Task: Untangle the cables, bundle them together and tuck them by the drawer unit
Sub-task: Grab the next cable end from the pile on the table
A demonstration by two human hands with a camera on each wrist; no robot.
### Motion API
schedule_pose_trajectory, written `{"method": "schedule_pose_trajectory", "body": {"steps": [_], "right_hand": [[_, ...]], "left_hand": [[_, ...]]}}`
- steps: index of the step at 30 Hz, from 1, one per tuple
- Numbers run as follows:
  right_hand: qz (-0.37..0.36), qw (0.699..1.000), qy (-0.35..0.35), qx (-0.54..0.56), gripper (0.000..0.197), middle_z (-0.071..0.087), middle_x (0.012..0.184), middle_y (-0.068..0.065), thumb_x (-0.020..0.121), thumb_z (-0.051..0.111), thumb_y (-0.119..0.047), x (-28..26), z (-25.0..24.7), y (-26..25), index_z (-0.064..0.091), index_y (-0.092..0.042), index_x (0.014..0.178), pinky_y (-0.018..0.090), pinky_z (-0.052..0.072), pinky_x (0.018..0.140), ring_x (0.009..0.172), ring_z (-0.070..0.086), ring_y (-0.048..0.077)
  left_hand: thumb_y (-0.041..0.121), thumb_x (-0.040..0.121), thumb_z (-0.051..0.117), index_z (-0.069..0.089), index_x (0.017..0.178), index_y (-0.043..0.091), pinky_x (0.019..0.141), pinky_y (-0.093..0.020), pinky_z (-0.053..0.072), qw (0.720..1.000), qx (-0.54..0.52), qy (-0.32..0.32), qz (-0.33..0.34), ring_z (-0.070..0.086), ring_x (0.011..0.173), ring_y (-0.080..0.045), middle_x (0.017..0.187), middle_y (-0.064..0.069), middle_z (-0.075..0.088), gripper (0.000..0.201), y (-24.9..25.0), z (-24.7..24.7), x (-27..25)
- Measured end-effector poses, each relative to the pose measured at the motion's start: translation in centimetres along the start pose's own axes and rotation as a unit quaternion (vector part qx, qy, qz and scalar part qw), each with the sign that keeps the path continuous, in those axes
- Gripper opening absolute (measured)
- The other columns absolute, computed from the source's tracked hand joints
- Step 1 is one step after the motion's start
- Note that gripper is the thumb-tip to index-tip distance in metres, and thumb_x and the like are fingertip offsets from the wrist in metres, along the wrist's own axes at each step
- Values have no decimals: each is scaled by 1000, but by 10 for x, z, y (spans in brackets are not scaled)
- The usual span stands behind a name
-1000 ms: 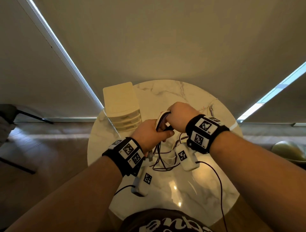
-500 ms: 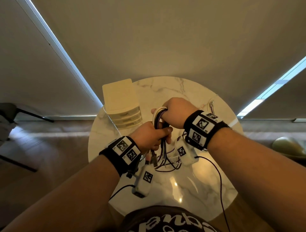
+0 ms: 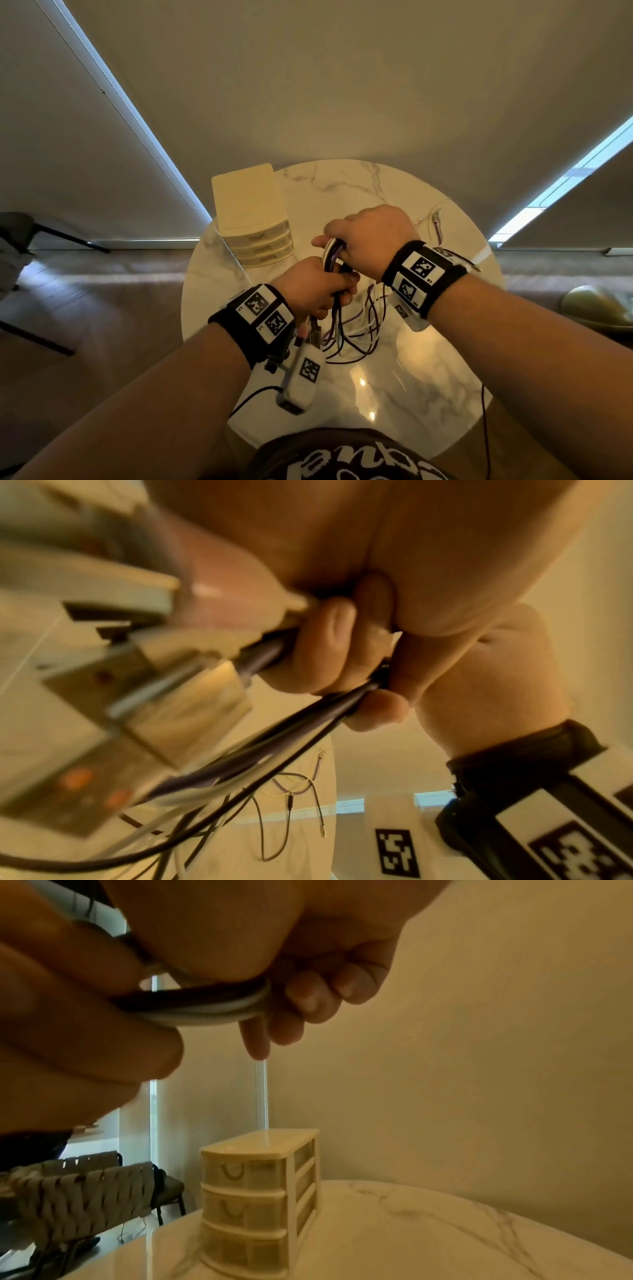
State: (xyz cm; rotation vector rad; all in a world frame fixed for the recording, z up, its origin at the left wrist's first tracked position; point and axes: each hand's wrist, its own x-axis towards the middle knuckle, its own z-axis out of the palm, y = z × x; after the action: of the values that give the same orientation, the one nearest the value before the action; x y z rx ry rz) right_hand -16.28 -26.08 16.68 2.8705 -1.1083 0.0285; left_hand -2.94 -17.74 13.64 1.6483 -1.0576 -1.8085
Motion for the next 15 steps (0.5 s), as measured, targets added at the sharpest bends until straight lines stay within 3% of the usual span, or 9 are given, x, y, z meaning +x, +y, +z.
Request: {"method": "schedule_pose_trajectory", "body": {"steps": [3, 5, 8, 10, 12, 14, 15], "right_hand": [[46, 997, -58, -15, 39, 43, 62, -5, 105, 38, -58, 0, -7, -1, 64, -29, 99, 30, 33, 55, 67, 50, 24], [63, 995, -81, 8, 36, 54, 70, -4, 105, 39, -53, 0, -11, -2, 67, -31, 107, 31, 38, 58, 72, 55, 26], [64, 989, -89, 96, 30, 74, 106, 1, 102, 48, -41, 0, -9, -3, 65, -42, 126, 35, 52, 71, 94, 67, 27], [91, 967, -70, 228, 28, 77, 108, -3, 96, 58, -30, 0, -7, 1, 73, -39, 119, 38, 56, 82, 98, 69, 20], [129, 887, -8, 442, 26, 77, 94, 2, 87, 69, -25, -4, -4, 2, 76, -33, 111, 41, 57, 81, 85, 69, 12], [154, 787, 18, 597, 37, 73, 89, 16, 84, 73, -38, -10, 4, -4, 68, -29, 120, 47, 56, 78, 73, 67, 14], [164, 751, 1, 640, 46, 72, 90, 16, 84, 72, -49, -14, 12, -9, 64, -29, 124, 50, 57, 81, 74, 68, 16]], "left_hand": [[30, 91, 65, 70, 80, 11, 50, -30, 26, 1000, 25, 11, 8, 35, 50, -16, 69, -8, 62, 22, 0, 0, -1], [27, 95, 63, 70, 82, 9, 49, -29, 26, 1000, 25, 16, 9, 35, 49, -15, 68, -7, 62, 23, 1, -1, -2], [31, 93, 63, 67, 80, 11, 52, -32, 20, 1000, 2, 2, 4, 30, 49, -16, 70, -10, 57, 23, -2, 0, -3], [40, 87, 66, 67, 78, 15, 55, -40, 15, 1000, -21, -17, 6, 26, 51, -18, 76, -16, 53, 27, -3, 1, -4], [36, 95, 63, 65, 79, 14, 52, -36, 16, 997, -65, -5, 35, 26, 47, -15, 75, -18, 53, 27, -1, 0, -6], [26, 100, 59, 63, 79, 11, 48, -29, 20, 987, -142, 36, 63, 28, 42, -13, 73, -18, 51, 26, 4, -4, -5], [21, 100, 58, 63, 79, 10, 47, -27, 21, 977, -191, 57, 77, 28, 40, -13, 72, -18, 48, 25, 7, -8, -5]]}}
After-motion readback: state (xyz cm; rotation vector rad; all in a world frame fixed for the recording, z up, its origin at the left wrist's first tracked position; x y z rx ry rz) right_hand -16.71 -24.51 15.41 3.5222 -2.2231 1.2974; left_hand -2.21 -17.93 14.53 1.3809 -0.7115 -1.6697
